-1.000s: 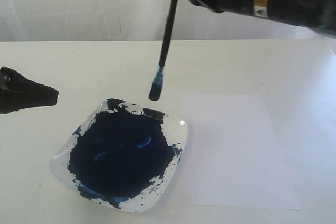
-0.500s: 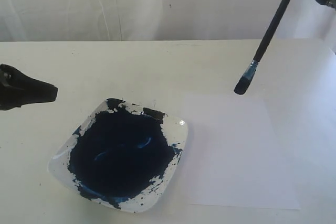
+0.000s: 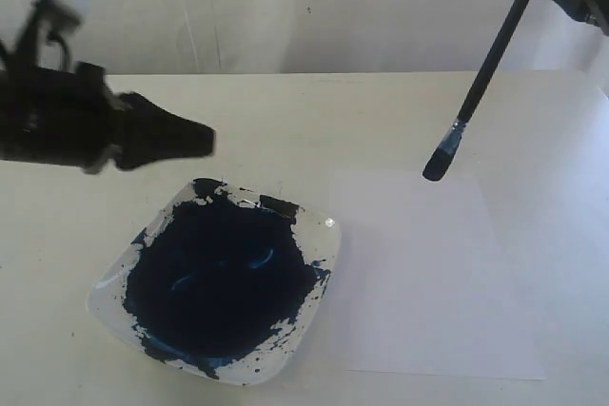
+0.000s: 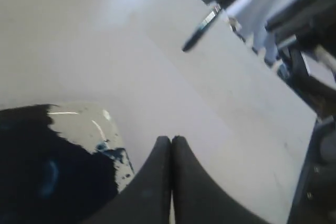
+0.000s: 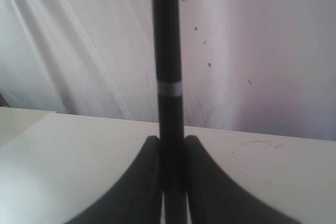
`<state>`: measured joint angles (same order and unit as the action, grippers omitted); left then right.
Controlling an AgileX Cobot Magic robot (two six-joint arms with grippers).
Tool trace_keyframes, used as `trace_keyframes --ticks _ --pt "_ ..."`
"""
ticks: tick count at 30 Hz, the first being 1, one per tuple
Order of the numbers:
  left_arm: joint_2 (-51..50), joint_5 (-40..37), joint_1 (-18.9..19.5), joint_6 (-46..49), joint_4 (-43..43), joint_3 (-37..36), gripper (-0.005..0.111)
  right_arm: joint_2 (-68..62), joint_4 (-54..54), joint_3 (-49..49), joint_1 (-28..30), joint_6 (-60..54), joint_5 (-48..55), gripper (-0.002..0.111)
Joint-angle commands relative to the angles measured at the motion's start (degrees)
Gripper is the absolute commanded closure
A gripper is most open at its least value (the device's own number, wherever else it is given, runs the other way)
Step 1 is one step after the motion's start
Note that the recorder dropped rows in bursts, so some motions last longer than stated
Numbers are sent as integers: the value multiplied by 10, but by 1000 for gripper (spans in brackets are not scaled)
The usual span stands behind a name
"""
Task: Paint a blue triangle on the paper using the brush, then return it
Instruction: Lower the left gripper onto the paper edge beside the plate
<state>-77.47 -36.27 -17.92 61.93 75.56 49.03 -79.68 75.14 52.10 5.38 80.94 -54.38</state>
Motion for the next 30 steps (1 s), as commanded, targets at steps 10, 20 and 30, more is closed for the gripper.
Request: trace_keyframes --ticks 10,20,30 --pt "-240 36 -260 -110 -294 184 107 0 -1 -3 3 -2 -9 108" --pt "-298 101 -296 -10 -261 197 107 0 -4 -3 3 -4 -7 108" --pt "-325 127 -297 15 -253 197 107 0 -4 -3 3 -4 -7 108"
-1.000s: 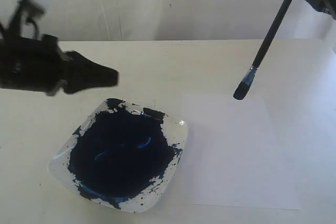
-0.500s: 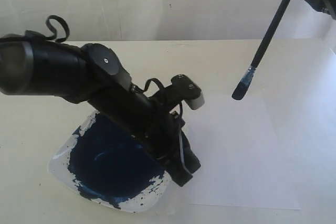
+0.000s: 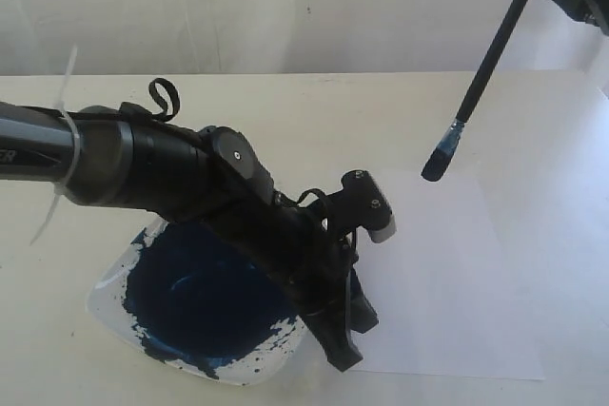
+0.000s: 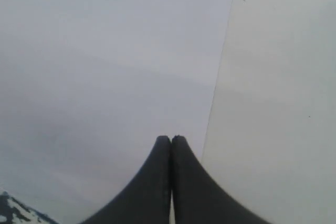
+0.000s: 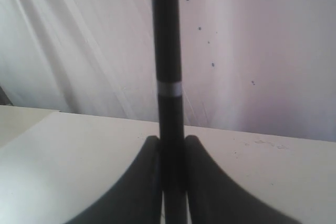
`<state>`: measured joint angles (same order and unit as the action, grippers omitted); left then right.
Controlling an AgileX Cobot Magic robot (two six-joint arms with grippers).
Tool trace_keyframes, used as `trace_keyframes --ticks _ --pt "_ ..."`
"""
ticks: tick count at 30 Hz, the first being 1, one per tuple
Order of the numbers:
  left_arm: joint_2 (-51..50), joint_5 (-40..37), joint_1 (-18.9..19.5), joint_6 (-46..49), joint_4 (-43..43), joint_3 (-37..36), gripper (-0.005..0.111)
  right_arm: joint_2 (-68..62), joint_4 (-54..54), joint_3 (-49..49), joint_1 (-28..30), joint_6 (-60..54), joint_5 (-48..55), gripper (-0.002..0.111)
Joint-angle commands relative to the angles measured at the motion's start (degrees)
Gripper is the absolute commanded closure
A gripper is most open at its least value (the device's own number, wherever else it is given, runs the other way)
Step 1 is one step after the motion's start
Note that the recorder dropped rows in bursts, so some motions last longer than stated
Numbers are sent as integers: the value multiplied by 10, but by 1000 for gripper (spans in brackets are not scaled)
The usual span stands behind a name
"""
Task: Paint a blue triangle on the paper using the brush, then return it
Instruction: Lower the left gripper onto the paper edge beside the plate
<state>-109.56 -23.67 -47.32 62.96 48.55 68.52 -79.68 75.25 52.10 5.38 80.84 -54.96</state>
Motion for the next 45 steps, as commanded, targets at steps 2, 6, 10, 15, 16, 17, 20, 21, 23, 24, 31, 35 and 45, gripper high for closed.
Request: trace_keyframes --ticks 2,6,10,15,16,17,20,21,23,24,31,35,45 --pt "-12 11 -3 5 23 3 107 0 -5 -3 3 -3 -1 108" --pt "-25 24 -3 5 24 3 107 0 -5 -3 3 -3 -1 108" --pt "-36 24 -3 5 24 3 107 0 -5 -3 3 -3 -1 108" --pt "-40 26 -3 5 24 3 107 0 -5 -3 3 -3 -1 108" --pt "-40 26 -3 5 24 3 107 0 -5 -3 3 -3 -1 108" --pt "-40 26 -3 5 24 3 107 0 -5 -3 3 -3 -1 108" --pt "-40 26 -3 5 24 3 107 0 -5 -3 3 -3 -1 108" --pt "-40 26 -3 5 24 3 107 0 -5 -3 3 -3 -1 108" --pt "-40 26 -3 5 24 3 107 0 -5 -3 3 -10 -1 108" --pt "-40 26 -3 5 24 3 107 0 -5 -3 3 -10 -1 108" --pt "-40 25 -3 27 19 3 107 0 -9 -3 3 -10 -1 108" --pt "-40 25 -3 37 19 3 107 0 -9 -3 3 -10 -1 108" --pt "-41 23 -3 72 19 3 107 0 -9 -3 3 -10 -3 108"
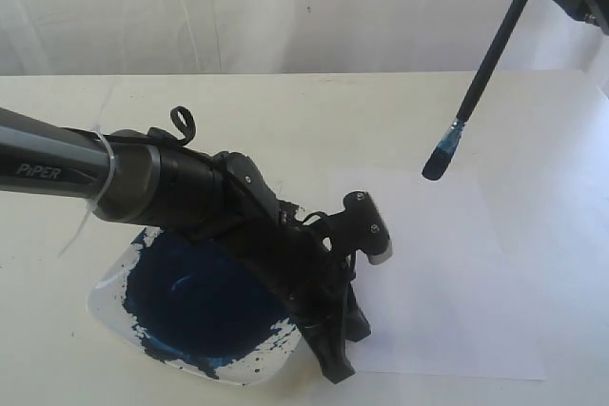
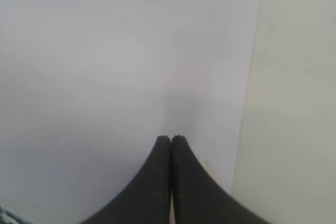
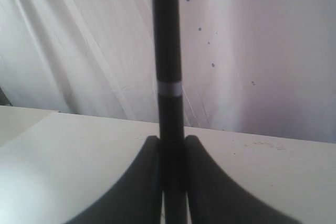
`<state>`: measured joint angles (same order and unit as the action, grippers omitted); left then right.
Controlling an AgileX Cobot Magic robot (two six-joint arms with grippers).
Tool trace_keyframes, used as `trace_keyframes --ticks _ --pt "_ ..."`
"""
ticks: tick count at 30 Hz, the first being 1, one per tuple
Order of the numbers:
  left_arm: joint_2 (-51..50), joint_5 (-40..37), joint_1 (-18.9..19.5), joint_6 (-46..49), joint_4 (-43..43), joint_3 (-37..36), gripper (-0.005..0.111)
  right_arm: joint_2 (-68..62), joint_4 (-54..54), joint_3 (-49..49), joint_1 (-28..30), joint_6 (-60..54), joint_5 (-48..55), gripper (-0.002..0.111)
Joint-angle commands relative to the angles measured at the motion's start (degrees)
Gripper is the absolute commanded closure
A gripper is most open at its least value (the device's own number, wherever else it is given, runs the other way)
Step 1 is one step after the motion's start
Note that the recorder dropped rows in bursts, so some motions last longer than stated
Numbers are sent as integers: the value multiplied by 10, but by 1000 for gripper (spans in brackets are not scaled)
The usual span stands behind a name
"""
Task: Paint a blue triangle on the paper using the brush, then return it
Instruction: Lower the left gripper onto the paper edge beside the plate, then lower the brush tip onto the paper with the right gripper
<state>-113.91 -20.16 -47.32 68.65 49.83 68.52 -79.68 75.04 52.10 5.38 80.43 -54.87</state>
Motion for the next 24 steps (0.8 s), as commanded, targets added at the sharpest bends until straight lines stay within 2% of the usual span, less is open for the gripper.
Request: trace_keyframes --ticks 1,17,24 --pt "2 -12 -3 22 7 3 107 0 -7 -3 3 -6 -4 108" --pt "-11 -18 -3 22 5 3 107 -6 -36 -3 3 -10 -7 108" --pt "-11 -18 -3 22 5 3 107 -70 -88 -3 -13 -78 -50 108"
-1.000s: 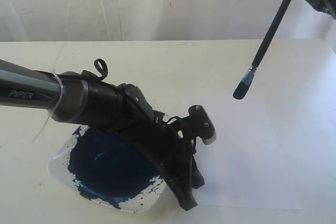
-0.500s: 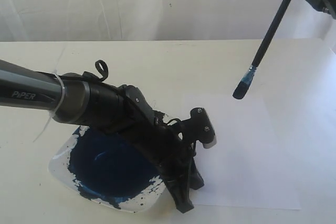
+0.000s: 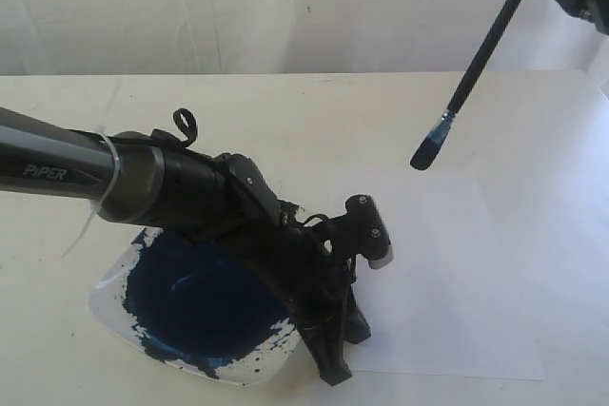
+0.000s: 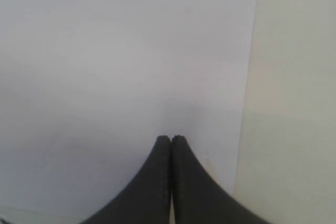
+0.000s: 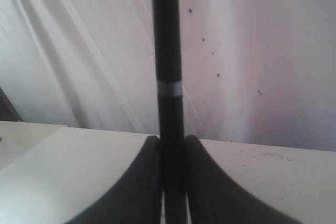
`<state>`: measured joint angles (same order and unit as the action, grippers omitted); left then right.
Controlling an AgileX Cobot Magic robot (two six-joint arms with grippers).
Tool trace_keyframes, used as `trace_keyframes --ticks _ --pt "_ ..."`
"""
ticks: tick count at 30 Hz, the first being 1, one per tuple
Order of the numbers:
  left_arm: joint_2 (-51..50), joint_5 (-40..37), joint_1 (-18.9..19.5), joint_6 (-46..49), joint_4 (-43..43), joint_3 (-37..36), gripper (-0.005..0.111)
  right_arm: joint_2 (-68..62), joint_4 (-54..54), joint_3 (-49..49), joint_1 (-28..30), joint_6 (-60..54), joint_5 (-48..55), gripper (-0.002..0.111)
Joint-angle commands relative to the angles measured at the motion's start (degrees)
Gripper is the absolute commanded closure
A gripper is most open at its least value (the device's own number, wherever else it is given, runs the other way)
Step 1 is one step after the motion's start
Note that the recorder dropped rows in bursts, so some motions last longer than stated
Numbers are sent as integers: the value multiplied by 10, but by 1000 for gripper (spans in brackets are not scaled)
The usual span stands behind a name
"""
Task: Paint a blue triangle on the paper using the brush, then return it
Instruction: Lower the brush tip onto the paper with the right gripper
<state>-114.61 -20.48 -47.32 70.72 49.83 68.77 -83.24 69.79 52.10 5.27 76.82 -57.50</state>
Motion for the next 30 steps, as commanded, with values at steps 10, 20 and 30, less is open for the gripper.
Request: trace_keyframes --ticks 10,20,30 --pt "-4 -15 -3 1 5 0 107 -128 -60 -2 -88 -191 -31 108" --pt "-4 -15 -3 1 5 0 107 -164 -54 -2 -112 -263 -32 108" --pt "-4 -15 -3 1 5 0 107 -164 -54 -2 -112 -281 -27 108"
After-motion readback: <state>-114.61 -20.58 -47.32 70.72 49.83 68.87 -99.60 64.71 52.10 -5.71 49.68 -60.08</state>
